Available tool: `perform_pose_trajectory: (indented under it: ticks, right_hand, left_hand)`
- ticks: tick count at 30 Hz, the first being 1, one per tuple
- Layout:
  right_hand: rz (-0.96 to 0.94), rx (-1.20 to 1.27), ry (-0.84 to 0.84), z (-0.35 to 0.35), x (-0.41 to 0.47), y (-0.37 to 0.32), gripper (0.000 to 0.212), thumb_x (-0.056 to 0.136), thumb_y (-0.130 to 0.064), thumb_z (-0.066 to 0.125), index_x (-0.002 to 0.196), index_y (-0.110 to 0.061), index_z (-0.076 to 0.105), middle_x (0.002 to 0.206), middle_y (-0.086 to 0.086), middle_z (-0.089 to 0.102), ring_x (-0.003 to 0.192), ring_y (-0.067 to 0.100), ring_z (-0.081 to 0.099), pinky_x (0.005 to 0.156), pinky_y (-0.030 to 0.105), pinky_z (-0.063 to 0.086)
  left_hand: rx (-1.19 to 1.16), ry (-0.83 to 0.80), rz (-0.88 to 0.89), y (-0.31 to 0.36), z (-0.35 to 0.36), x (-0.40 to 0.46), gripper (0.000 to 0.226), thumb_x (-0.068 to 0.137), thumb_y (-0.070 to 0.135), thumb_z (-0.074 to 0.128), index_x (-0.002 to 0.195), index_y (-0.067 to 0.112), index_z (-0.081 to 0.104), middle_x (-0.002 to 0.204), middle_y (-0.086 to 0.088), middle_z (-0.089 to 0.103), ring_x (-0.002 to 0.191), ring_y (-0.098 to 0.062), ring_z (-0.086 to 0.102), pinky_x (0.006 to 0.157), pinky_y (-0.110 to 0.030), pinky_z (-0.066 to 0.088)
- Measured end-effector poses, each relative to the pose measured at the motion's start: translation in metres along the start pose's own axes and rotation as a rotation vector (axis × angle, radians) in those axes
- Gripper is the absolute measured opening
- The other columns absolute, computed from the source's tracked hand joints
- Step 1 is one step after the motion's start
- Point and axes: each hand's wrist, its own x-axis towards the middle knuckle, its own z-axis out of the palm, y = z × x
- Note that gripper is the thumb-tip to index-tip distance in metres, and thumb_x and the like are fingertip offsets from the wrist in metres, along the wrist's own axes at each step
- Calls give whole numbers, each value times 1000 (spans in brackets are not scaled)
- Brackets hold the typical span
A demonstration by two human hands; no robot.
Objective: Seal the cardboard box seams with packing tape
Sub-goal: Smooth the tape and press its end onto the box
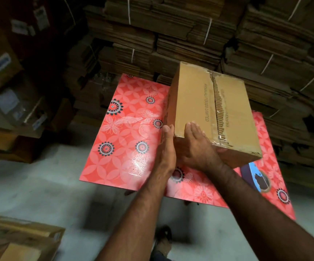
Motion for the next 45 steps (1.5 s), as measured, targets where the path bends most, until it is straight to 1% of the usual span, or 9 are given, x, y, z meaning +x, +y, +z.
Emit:
perform_pose_trajectory:
  ticks: [7, 10, 12, 18, 25, 31, 35, 38, 45]
  right_hand:
    - [-16, -17, -44, -2, 0, -1, 122, 72, -25, 81, 155, 3, -4, 163, 23, -5, 152, 34, -4, 124, 45, 8]
    - [-35, -24, -55, 0, 3, 5, 121, 70, -31, 78, 154, 5, 0, 163, 26, -1, 152, 36, -2, 122, 48, 12]
    - [-42, -27, -46, 2, 5, 8, 118, 70, -31, 76, 154, 6, 2, 162, 27, 2, 152, 38, 0, 121, 50, 14]
    - [-80, 62, 63, 8, 4, 18, 71, 96, 1, 44, 155, 2, 5, 163, 24, 2, 152, 37, 3, 122, 48, 14]
    - [-122, 71, 78, 17, 5, 24, 106, 69, -5, 76, 153, 6, 12, 161, 28, 10, 150, 41, 11, 120, 53, 22]
    - [-148, 79, 143, 18, 3, 27, 106, 72, -7, 73, 155, 3, 8, 163, 23, 4, 152, 35, 5, 124, 44, 12]
    - [-172, 153, 121, 15, 0, 31, 95, 79, -34, 58, 155, 2, 13, 163, 24, 10, 152, 33, 8, 123, 44, 14]
    - [-174, 293, 245, 19, 0, 39, 73, 91, -39, 33, 149, 6, 35, 155, 27, 32, 147, 35, 28, 122, 45, 21]
    - [-131, 158, 684, 54, 8, 31, 42, 98, -20, 44, 132, -3, 61, 137, 14, 60, 129, 29, 56, 105, 42, 46]
  left_hand:
    - [-30, 7, -88, 6, -13, 21, 115, 68, 99, 31, 150, 18, 43, 154, 8, 42, 140, -6, 39, 122, -33, 26]
    - [273, 79, 242, 1, -11, -2, 58, 105, 47, 26, 148, 14, 46, 150, 10, 43, 140, 0, 36, 117, -18, 25]
    - [472, 84, 412, -14, -10, -2, 51, 108, 35, 27, 151, 13, 42, 154, 3, 41, 143, -6, 35, 118, -18, 26]
    - [547, 56, 297, -36, -28, 6, 52, 108, 37, 28, 151, 11, 40, 156, -2, 39, 147, -15, 34, 115, -8, 20]
    - [764, -80, 641, -30, -36, 40, 45, 106, 22, 42, 151, 27, 42, 166, -1, 21, 152, -16, 20, 122, -48, 26]
    - [959, -149, 675, -44, -50, 57, 54, 104, 24, 49, 153, 37, 29, 166, 0, 19, 153, -20, 19, 124, -39, 13]
    - [998, -167, 701, -27, -54, 42, 63, 101, 18, 55, 157, 26, 28, 168, -6, 10, 155, -20, 6, 125, -45, 11]
    - [1017, -163, 866, -7, -43, 27, 61, 95, 2, 52, 153, 5, 35, 164, -13, 21, 153, -27, 16, 125, -43, 15]
    - [1167, -196, 1004, -16, -42, 44, 60, 83, -15, 57, 141, 0, 52, 151, -14, 46, 145, -27, 38, 116, -52, 33]
